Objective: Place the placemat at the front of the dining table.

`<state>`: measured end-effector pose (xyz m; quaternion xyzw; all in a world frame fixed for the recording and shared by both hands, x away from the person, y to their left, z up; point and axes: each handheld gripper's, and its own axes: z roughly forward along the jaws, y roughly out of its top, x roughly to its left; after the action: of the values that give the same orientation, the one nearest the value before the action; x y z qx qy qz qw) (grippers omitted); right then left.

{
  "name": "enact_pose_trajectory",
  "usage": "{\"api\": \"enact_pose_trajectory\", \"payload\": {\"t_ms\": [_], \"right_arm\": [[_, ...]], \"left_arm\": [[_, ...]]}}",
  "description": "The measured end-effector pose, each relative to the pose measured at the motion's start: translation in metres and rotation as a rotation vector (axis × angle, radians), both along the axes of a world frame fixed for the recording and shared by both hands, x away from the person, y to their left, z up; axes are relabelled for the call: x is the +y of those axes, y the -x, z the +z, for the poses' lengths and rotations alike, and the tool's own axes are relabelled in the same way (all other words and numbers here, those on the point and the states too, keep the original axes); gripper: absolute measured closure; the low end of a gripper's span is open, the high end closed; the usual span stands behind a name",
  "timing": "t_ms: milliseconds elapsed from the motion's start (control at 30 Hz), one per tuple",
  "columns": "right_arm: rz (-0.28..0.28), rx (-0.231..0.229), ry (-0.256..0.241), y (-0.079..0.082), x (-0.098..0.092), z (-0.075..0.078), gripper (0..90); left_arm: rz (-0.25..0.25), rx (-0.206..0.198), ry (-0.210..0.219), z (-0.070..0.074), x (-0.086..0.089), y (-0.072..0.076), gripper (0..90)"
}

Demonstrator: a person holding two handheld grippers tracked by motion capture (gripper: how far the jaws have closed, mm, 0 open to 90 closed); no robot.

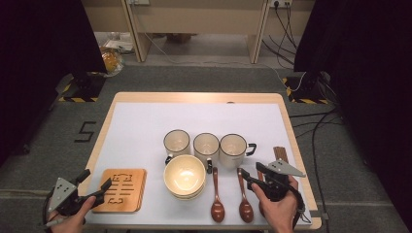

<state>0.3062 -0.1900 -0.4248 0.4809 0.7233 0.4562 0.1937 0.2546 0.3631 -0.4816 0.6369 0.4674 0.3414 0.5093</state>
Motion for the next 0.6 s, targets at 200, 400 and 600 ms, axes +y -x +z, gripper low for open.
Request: {"api": "enact_pose_trajectory", "payload": {"t_ms": [200,400,600], "right_arm": [[0.009,-0.013,0.015,-0.0001,0.0043,0.0027,36.8],[0.008,-0.009,0.012,-0.0016,0.0045,0.0025,36.8],[0.010,-0.005,0.016,-0.0033,0.0045,0.0007,36.8]], "left_arm": [[0.000,-0.001,0.000,0.0002,0.0009,0.0041,14.4],[-0.003,0.004,-0.003,-0.0002,-0.0006,0.0040,14.4],[0.002,0.009,-0.003,-0.0014,0.0006,0.0025,14.4]]}}
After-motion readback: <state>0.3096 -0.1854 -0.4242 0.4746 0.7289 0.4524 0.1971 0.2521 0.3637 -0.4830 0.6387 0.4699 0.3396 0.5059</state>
